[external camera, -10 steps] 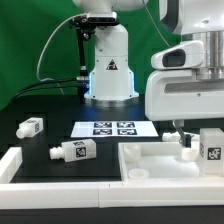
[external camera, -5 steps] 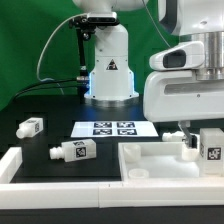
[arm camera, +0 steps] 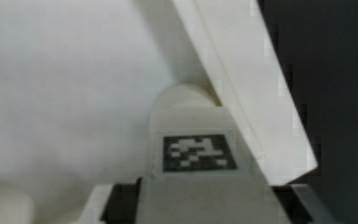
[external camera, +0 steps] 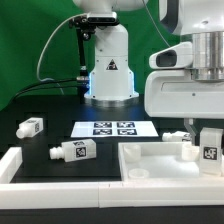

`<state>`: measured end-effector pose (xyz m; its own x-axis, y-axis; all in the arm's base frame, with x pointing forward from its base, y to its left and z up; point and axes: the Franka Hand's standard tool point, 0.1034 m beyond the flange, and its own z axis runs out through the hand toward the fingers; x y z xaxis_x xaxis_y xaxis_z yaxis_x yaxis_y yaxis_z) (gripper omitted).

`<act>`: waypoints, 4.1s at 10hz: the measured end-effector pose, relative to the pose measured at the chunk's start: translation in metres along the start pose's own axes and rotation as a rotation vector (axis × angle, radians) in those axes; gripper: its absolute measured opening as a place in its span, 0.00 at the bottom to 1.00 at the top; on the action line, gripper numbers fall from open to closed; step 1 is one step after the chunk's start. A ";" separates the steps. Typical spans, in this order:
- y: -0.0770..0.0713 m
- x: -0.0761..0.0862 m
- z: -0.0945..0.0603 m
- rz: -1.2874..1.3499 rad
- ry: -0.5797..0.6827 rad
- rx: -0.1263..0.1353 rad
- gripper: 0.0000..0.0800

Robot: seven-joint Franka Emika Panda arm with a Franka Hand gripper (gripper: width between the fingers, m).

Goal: Assemble one leg

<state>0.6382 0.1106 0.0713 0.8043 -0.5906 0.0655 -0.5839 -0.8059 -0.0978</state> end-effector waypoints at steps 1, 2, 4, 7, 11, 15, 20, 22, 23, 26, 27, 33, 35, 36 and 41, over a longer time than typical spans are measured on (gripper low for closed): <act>0.001 0.001 0.000 0.158 -0.004 0.006 0.36; 0.001 0.000 0.001 0.340 -0.010 0.017 0.36; -0.001 -0.003 0.001 0.640 -0.017 0.037 0.36; 0.000 -0.002 0.001 0.713 -0.027 0.047 0.36; -0.003 -0.006 0.001 0.254 -0.005 0.040 0.72; -0.005 -0.006 0.000 -0.049 0.007 0.038 0.81; -0.008 -0.003 -0.003 -0.426 0.038 0.005 0.81; -0.006 -0.002 -0.003 -0.326 0.036 0.004 0.36; -0.003 0.000 -0.002 -0.238 0.035 0.002 0.36; -0.001 0.000 -0.001 0.127 0.034 0.013 0.36; 0.000 0.000 -0.001 0.280 0.029 0.020 0.36; -0.005 -0.004 0.001 0.903 -0.040 0.051 0.36; -0.001 -0.002 0.002 0.611 -0.031 0.052 0.72; 0.000 -0.001 0.002 0.443 -0.027 0.054 0.72; 0.002 -0.003 -0.001 0.058 0.026 0.073 0.81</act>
Offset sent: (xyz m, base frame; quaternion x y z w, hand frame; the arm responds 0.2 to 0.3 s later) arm 0.0066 0.0179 -0.0004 0.0457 0.0412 0.4339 0.8989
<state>0.6348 0.1111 0.0716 0.7657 -0.6378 0.0829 -0.6190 -0.7657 -0.1746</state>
